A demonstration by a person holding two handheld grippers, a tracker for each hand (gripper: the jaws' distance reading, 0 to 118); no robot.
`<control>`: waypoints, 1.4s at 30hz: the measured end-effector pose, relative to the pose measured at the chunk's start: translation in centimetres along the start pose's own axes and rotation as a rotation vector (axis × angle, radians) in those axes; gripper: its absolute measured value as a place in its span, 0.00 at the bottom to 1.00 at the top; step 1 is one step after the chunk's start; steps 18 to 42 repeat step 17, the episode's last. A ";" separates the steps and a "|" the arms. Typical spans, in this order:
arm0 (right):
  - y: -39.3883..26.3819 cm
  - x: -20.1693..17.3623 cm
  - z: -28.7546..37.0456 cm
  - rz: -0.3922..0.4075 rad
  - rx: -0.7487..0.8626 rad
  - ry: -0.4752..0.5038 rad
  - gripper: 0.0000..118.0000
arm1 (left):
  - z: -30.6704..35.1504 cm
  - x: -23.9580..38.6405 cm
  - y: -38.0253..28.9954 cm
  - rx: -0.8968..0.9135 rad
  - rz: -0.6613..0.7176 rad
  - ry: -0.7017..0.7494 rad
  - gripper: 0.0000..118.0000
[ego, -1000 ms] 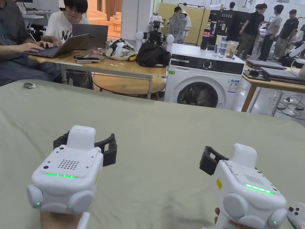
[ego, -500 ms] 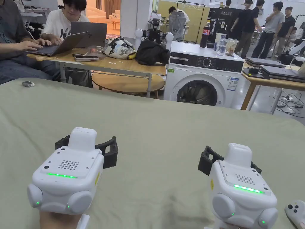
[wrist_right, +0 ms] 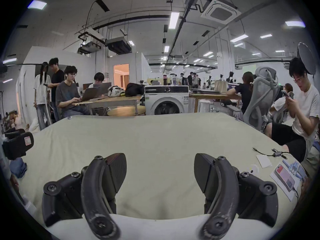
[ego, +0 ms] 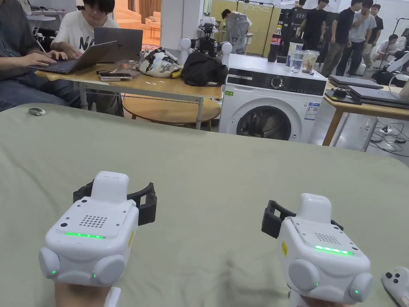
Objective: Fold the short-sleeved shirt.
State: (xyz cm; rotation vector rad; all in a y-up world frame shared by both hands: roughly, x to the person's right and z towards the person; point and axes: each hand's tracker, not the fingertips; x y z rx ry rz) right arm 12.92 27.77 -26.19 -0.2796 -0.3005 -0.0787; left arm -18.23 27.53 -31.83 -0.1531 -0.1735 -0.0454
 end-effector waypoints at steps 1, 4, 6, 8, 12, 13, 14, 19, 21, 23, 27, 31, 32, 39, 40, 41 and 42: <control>-0.1 0.2 0.0 -0.006 0.003 0.015 0.70 | 0.0 0.0 0.0 0.000 0.000 -0.002 0.73; -0.3 0.5 0.1 -0.022 0.015 0.055 0.70 | 0.0 0.1 -0.1 0.003 -0.003 -0.003 0.73; -0.4 0.4 -0.1 -0.015 0.026 0.043 0.70 | 0.0 0.1 -0.1 0.006 -0.008 -0.001 0.73; -0.6 0.8 -0.2 -0.019 0.053 0.025 0.70 | 0.1 0.1 -0.1 0.008 -0.013 0.001 0.73; -0.7 1.3 0.0 -0.031 0.077 0.034 0.70 | 0.1 0.1 -0.1 0.018 -0.019 0.006 0.73; -0.8 1.4 -0.1 -0.035 0.080 0.038 0.70 | 0.1 0.1 -0.1 0.021 -0.019 0.008 0.73; -0.7 1.4 -0.1 -0.036 0.081 0.035 0.70 | 0.1 0.1 -0.1 0.023 -0.018 0.009 0.73; -0.9 1.3 -0.2 -0.020 0.093 0.002 0.70 | 0.1 0.0 -0.3 0.023 -0.015 0.013 0.73; -0.9 1.3 -0.2 -0.020 0.093 0.002 0.70 | 0.1 0.0 -0.3 0.023 -0.015 0.013 0.73; -0.9 1.3 -0.2 -0.020 0.093 0.002 0.70 | 0.1 0.0 -0.3 0.023 -0.015 0.013 0.73; -0.9 1.3 -0.2 -0.020 0.093 0.002 0.70 | 0.1 0.0 -0.3 0.023 -0.015 0.013 0.73; -0.9 1.3 -0.2 -0.020 0.093 0.002 0.70 | 0.1 0.0 -0.3 0.023 -0.015 0.013 0.73; -0.9 1.3 -0.2 -0.020 0.093 0.002 0.70 | 0.1 0.0 -0.3 0.023 -0.015 0.013 0.73; -0.9 1.3 -0.2 -0.020 0.093 0.002 0.70 | 0.1 0.0 -0.3 0.023 -0.015 0.013 0.73; -0.9 1.3 -0.2 -0.020 0.093 0.002 0.70 | 0.1 0.0 -0.3 0.023 -0.015 0.013 0.73; -0.9 1.3 -0.2 -0.020 0.093 0.002 0.70 | 0.1 0.0 -0.3 0.023 -0.015 0.013 0.73; -0.9 1.3 -0.2 -0.020 0.093 0.002 0.70 | 0.1 0.0 -0.3 0.023 -0.015 0.013 0.73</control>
